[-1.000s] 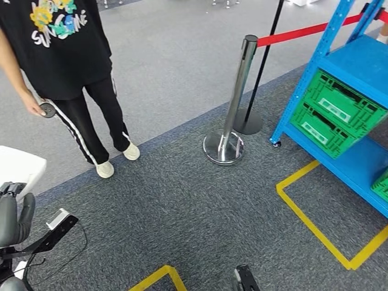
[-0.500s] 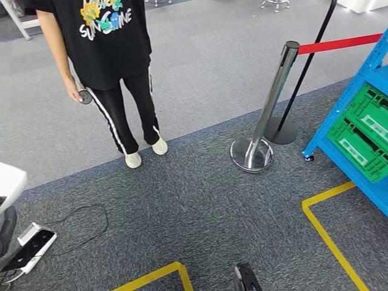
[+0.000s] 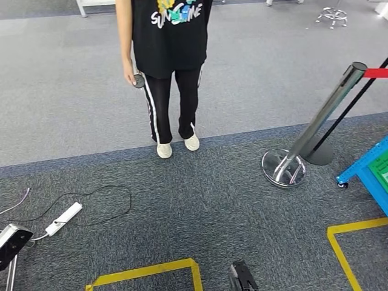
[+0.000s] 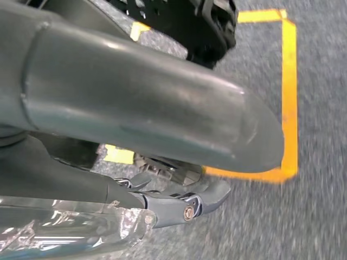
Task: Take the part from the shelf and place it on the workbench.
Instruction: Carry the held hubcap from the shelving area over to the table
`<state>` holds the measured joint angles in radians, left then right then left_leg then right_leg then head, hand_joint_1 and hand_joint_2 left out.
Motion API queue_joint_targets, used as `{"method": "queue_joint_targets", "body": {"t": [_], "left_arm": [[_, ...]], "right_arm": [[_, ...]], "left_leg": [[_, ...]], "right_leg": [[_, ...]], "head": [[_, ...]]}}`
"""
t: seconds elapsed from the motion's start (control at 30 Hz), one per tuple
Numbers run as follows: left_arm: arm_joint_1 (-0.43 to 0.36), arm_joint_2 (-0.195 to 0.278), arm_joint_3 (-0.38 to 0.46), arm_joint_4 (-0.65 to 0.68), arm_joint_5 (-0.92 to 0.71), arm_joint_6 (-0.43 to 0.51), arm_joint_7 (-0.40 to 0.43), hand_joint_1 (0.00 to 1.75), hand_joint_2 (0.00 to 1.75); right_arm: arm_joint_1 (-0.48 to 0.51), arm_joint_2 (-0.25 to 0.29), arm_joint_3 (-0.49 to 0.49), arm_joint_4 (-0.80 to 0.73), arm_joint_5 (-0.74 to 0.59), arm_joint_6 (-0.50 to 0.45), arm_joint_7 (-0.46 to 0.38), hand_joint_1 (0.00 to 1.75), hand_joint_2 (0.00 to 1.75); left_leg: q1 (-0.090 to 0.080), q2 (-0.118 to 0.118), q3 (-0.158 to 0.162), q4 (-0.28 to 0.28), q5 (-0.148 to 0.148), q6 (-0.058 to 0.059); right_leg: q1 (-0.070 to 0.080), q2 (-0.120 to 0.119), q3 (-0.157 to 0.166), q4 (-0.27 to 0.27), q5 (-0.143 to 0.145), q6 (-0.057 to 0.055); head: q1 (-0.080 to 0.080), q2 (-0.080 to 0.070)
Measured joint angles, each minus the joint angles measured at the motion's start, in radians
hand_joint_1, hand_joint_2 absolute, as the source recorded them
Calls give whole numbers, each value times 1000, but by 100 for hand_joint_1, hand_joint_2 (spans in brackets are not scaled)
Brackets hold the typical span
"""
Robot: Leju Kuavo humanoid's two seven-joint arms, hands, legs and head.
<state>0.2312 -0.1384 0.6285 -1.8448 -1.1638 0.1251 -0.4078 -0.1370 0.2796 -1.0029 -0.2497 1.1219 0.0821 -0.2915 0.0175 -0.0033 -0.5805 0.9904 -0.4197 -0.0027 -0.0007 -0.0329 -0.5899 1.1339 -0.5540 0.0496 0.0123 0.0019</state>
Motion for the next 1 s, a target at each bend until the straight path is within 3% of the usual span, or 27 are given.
{"method": "queue_joint_targets", "body": {"t": [0.07,0.1,0.13,0.2,0.27,0.3,0.37,0.4,0.47,0.53,0.6,0.63,0.67,0.73,0.8,0.83,0.9,0.93,1.0], "left_arm": [[-1,-2,1,0,0,0,0,175,175],[-1,-3,2,0,0,0,0,175,175],[-1,-4,3,0,0,0,0,175,175],[-1,-6,5,0,0,0,0,175,175],[-1,-8,5,0,0,0,0,175,175],[-1,-9,6,0,0,0,0,175,175],[1,-10,7,0,0,0,0,175,175],[2,-11,8,0,0,0,0,175,175],[0,-12,9,0,0,0,0,175,175],[-5,-12,9,0,0,0,0,175,175],[-5,-13,8,0,0,0,0,175,175],[-4,-13,8,0,0,0,0,175,175],[-4,-13,8,0,0,0,0,175,175],[-5,-13,8,1,0,0,0,175,175],[-7,-14,8,1,0,-1,0,175,175],[-7,-14,8,2,0,-1,0,175,175],[-2,-15,10,2,-1,-1,0,175,175],[-1,-15,11,2,-1,-1,0,175,175],[-3,-15,12,2,-2,0,0,175,175]], "right_arm": [[3,0,0,0,0,0,0,0,0],[4,0,0,0,0,0,0,0,0],[4,0,0,0,0,0,0,0,0],[3,0,1,0,0,0,0,0,0],[2,-1,1,0,0,-1,0,0,0],[2,-1,2,0,0,-1,0,0,0],[1,-1,2,0,0,-1,0,0,0],[0,0,2,0,0,-1,0,0,0],[-2,2,3,0,0,-1,0,0,0],[1,3,3,0,0,0,0,0,0],[4,3,3,0,0,0,0,0,0],[4,3,3,0,0,0,0,0,0],[4,3,3,0,0,0,0,0,0],[3,3,3,0,0,0,0,0,0],[1,2,3,0,0,-1,0,0,0],[1,2,3,0,0,-1,0,0,0],[-1,2,3,0,0,-1,0,0,0],[-1,2,3,0,0,-1,0,0,0],[-2,3,3,0,0,0,1,0,0]], "left_leg": [[-6,-26,-2,0,1,7],[-10,-41,-2,0,1,9],[-13,-56,-2,0,1,10],[-16,-87,-2,0,3,12],[-15,-113,-4,1,5,11],[-13,-124,-7,1,7,8],[-9,-148,-13,-2,12,-2],[-10,-146,-16,0,12,-6],[-15,-100,-38,39,-20,-13],[-16,-38,-91,151,-86,-21],[-8,-15,-138,253,-123,-34],[-4,-9,-141,262,-115,-42],[1,-3,-124,233,-90,-50],[10,41,-55,111,-30,-68],[12,75,-11,26,-7,-61],[9,76,-7,15,-11,-51],[6,50,-11,17,-12,-28],[6,38,-12,17,-11,-21],[8,14,-13,16,-8,-8]], "right_leg": [[2,27,-69,134,-48,-5],[5,31,-90,164,-48,-11],[10,35,-93,156,-29,-20],[23,66,-46,34,48,-42],[30,115,12,-91,96,-60],[32,130,27,-120,103,-64],[33,115,37,-133,104,-63],[31,102,40,-140,108,-62],[24,74,47,-158,116,-63],[21,42,50,-166,117,-64],[18,8,49,-165,115,-63],[16,-8,49,-164,112,-60],[12,-23,49,-161,110,-56],[7,-48,48,-149,100,-42],[8,-70,44,-130,86,-26],[10,-81,45,-126,81,-21],[6,-93,51,-124,75,-14],[3,-77,49,-114,64,-9],[-3,-15,15,-34,15,-1]], "head": [[1,0],[0,0],[0,0],[0,0],[1,0],[2,0],[5,0],[5,0],[2,0],[-2,0],[-2,0],[-2,0],[-2,0],[-4,0],[-5,0],[-5,0],[1,0],[1,0],[5,0]]}}
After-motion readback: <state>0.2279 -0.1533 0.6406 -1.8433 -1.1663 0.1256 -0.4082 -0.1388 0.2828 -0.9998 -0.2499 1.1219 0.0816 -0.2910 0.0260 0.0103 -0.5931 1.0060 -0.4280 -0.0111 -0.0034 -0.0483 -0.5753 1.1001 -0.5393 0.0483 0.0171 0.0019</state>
